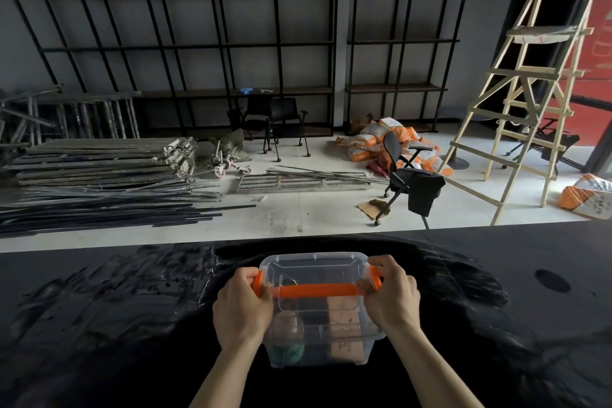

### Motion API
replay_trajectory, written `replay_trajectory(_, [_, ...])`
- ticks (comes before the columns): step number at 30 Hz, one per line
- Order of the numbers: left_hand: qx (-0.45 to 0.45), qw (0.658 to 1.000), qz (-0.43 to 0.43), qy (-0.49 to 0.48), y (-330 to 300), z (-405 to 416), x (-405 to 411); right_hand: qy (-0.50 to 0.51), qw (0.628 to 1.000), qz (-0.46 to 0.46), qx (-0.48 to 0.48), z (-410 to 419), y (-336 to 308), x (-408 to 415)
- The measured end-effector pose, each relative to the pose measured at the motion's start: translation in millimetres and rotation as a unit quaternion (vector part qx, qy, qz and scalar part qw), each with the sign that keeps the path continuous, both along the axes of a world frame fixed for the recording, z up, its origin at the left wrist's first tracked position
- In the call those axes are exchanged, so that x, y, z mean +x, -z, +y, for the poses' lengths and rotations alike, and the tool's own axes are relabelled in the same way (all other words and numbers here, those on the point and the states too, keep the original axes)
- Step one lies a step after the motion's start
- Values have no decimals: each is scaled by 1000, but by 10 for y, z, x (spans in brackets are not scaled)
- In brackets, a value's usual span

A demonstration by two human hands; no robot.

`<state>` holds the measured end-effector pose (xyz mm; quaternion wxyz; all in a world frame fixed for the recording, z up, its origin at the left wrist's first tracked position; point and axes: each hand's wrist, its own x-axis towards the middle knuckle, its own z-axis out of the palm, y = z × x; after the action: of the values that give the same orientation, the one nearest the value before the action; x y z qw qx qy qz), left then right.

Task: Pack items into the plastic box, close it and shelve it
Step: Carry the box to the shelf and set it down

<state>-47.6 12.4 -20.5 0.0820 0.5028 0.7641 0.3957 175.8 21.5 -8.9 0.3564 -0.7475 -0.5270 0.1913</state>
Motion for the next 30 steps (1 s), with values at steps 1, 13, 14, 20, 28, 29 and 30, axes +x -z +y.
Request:
replay_trajectory(1, [-3,1000,-5,1,-4,-5,-4,-1,1000,1,1,-11,5,2])
replay_trajectory(13, [-73,881,-462,67,90,-51,122,-37,974,222,-29,-208,121,97])
replay_trajectory(14, [-72,883,-459,72,88,-52,156,-31,977,210,-23,-227,102,114])
replay_trajectory(20, [-65,888,-444,106,50,-55,590,23,983,182,-14,-374,-31,478])
replay_trajectory(28, [-111,859,-433,249,-151,-54,1652,175,973,148,18,-910,-286,1331])
replay_trajectory(29, [-116,852,-435,268,-177,-71,1787,195,969,149,26,-1011,-317,1422])
replay_trajectory(30, [-122,843,-438,288,-206,-101,1924,216,965,147,35,-1127,-349,1509])
